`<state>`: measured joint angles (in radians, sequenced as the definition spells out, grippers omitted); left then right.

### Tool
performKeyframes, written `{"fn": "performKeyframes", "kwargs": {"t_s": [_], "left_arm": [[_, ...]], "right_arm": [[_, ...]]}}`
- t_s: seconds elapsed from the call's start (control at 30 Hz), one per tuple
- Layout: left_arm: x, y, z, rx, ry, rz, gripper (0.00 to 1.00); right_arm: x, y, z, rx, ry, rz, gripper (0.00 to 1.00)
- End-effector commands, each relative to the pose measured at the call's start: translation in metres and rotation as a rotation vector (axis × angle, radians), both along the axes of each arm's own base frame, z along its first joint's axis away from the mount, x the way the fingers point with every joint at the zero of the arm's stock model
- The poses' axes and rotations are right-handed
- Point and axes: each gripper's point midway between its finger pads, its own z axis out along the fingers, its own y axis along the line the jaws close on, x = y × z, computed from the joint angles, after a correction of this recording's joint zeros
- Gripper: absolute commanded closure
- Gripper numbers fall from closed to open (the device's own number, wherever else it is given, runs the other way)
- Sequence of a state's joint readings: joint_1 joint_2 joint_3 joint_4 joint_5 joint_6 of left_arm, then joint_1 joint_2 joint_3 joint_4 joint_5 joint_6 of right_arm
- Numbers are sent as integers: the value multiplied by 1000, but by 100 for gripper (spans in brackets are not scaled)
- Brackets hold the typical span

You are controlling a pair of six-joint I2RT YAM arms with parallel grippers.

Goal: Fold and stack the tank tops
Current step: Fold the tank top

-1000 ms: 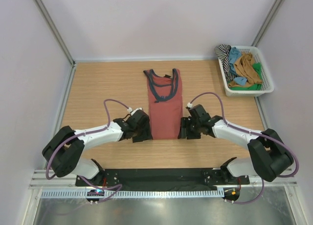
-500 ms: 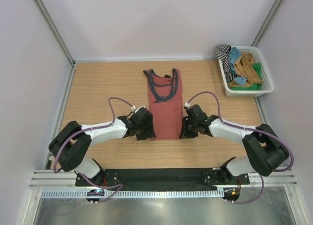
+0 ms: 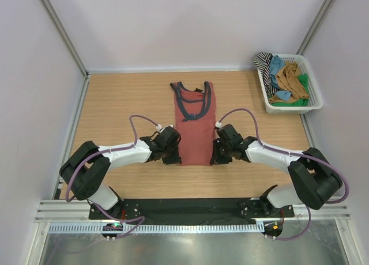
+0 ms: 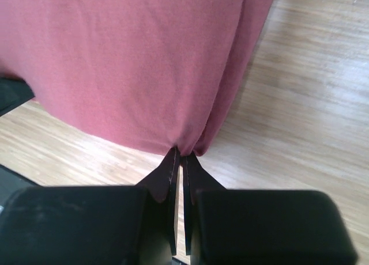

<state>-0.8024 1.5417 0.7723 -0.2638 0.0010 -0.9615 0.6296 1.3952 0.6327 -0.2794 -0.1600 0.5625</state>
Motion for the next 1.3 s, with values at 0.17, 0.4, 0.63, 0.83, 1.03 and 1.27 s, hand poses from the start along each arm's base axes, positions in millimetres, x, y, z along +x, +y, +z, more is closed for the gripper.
{"fn": "performKeyframes", "kwargs": {"t_s": [0.17, 0.4, 0.63, 0.83, 1.03, 1.27], "left_arm": [[-35, -10, 24, -104, 24, -65, 100], [-88, -12, 55, -218, 46, -107, 100], [-116, -7, 82, -253, 49, -146, 100], [-109, -2, 117, -263, -27, -125, 100], [-94, -1, 162, -256, -119, -116, 100], [-72, -5, 184, -265, -148, -79, 100]], "right_arm": [[-31, 11, 36, 60, -25, -12, 99], [-79, -1, 56, 75, -27, -26, 99], [-108, -15, 84, 142, -28, -38, 99], [-97, -25, 119, 128, -114, -63, 99], [-74, -27, 163, 59, -215, -72, 99], [-41, -19, 191, -25, -301, -102, 99]]}}
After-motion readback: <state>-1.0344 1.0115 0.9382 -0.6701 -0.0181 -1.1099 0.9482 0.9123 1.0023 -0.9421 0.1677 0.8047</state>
